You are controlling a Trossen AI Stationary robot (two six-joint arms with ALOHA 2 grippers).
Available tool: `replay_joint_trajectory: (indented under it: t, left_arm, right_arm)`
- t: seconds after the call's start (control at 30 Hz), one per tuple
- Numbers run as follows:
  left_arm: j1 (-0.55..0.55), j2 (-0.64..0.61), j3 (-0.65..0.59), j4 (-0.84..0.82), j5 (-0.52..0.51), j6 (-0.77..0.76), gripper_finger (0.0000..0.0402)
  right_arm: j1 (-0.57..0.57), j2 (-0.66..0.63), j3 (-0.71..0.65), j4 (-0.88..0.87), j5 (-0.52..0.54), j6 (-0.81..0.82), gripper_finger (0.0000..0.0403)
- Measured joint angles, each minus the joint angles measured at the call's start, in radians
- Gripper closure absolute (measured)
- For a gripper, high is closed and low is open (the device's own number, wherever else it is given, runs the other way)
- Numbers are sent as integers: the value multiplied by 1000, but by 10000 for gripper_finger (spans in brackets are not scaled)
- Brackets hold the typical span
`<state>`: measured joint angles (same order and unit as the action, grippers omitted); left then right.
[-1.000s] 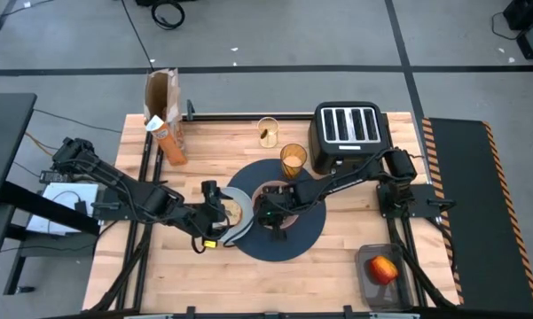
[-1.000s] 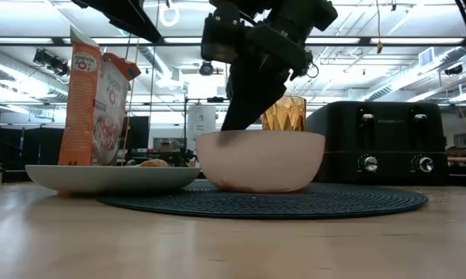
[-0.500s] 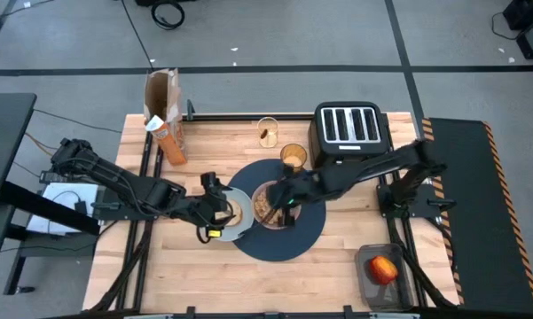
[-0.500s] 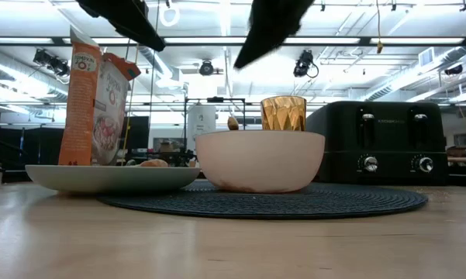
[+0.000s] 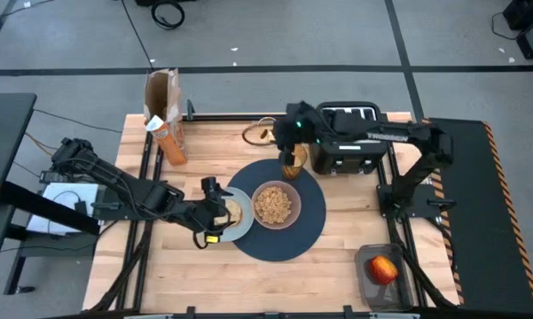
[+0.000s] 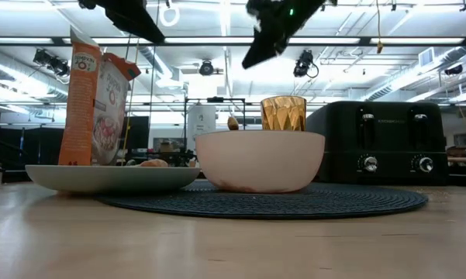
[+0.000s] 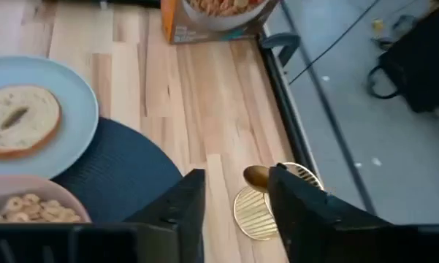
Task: Arrange a breakfast setting
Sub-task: Put the gold spoon on the right of the orange bowl
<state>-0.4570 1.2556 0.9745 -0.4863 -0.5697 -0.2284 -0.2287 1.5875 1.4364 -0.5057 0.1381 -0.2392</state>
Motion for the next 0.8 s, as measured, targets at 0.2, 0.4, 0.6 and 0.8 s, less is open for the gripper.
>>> replay_joint_trajectory:
  t: [0.2, 0.4, 0.6, 0.8]
  left_arm:
    - [-32, 0, 0, -49, 0, -77, 20]
    - [-43, 0, 0, -83, 0, -131, 20]
    - [-43, 0, 0, -69, 0, -135, 20]
    - [-30, 0, 0, -67, 0, -128, 20]
  right_arm:
    - [-143, 129, 110, -72, -210, -106, 215]
    - [-223, 244, 245, -146, -343, -303, 182]
    - [-279, 325, 298, -185, -468, -463, 162]
    - [-310, 383, 298, -167, -475, -516, 167]
